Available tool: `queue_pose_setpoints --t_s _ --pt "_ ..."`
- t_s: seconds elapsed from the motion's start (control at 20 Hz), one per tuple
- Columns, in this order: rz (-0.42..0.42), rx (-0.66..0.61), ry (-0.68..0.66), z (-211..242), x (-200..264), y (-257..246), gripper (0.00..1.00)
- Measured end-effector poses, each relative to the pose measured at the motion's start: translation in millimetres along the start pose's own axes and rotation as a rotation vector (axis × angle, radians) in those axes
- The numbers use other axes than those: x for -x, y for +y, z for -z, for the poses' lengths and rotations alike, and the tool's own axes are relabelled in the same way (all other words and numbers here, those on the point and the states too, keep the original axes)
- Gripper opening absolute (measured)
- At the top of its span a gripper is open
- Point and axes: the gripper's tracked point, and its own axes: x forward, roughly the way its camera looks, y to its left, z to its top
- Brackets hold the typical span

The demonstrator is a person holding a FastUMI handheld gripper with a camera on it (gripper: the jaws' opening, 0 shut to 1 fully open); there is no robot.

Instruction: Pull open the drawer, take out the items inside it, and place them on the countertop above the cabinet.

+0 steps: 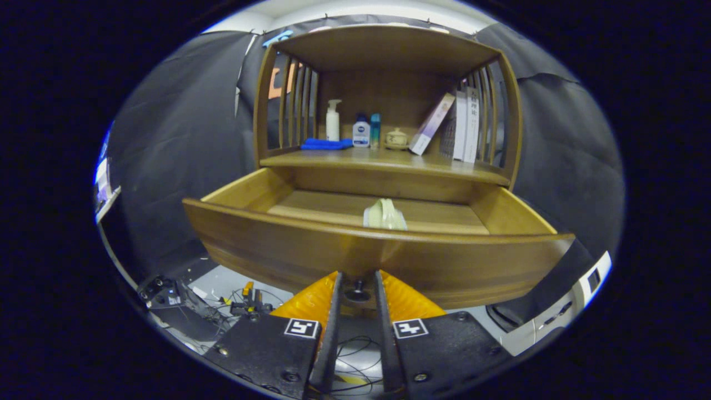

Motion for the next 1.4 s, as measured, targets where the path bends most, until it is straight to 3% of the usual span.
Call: queue_pose_setpoints --t_s 0.2,0.3,0.4,0.55,0.75,1.15,1.4 --pt "-0.068 -0.049 0.016 -43 9 -1 0.6" --pt "-0.136 -0.06 0.101 -50 7 8 0.67" --pt "-0.18 -0.053 0.069 -76 9 10 0.72" --pt "-0.141 0.007 0.081 -97 -10 -4 0.74" --pt "-0.076 0.04 0.233 -94 -54 -26 0.74" --pt "-0.098 0.006 0.53 -67 -124 -34 0.74" --pt "-0.066 0.008 0.623 -57 -154 -46 0.73"
